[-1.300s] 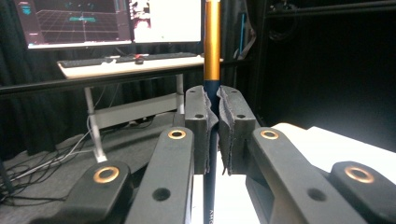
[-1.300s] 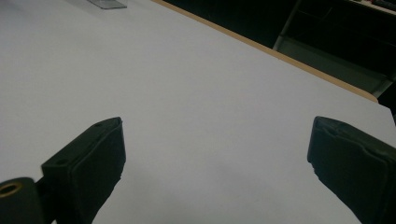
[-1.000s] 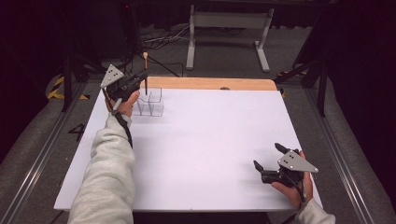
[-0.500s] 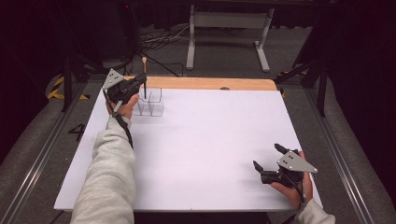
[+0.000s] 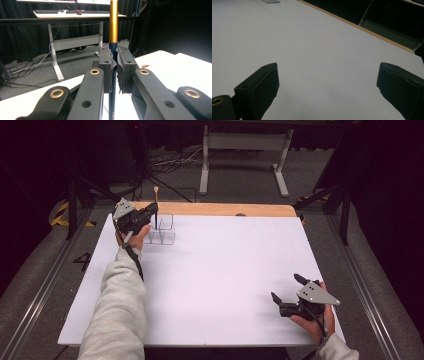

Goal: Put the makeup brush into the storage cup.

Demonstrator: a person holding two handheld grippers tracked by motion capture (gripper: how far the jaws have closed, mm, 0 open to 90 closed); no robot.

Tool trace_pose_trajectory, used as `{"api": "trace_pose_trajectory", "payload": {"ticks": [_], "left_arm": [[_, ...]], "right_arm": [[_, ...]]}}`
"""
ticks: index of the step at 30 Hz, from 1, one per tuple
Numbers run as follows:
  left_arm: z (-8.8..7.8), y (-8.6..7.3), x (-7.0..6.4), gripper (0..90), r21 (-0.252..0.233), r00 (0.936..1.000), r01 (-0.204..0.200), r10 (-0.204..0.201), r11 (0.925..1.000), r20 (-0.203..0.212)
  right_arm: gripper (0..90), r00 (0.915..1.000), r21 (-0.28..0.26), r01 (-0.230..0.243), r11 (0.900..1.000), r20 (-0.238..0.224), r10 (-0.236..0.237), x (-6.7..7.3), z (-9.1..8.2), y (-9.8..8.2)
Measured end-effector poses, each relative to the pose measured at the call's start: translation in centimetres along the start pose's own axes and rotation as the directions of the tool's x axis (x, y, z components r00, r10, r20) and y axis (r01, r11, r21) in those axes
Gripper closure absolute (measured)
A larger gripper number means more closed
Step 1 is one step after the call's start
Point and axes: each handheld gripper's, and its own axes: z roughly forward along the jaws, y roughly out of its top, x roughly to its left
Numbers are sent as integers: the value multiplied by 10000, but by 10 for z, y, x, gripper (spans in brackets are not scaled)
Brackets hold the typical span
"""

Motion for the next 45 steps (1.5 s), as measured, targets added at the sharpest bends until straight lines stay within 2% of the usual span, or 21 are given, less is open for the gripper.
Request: {"api": "trace_pose_trajectory", "payload": {"ticks": [12,27,31,45], "left_arm": [[-2,-11,-4,829,102,9999,83,-85,9999,128],[-3,-18,-1,829,255,9997,230,-228,9994,-82],[-3,-19,-1,829,384,9999,158,-156,9991,-41],[-7,-16,0,829,300,9999,71,-66,9995,-151]], "right_arm": [[50,10000,29,70,10000,-46,-69,1,1,0],[50,9999,54,96,9999,-66,-95,2,1,0],[50,9999,69,115,9999,-83,-115,2,1,0],[50,9999,71,128,9999,-89,-128,3,2,0]]}}
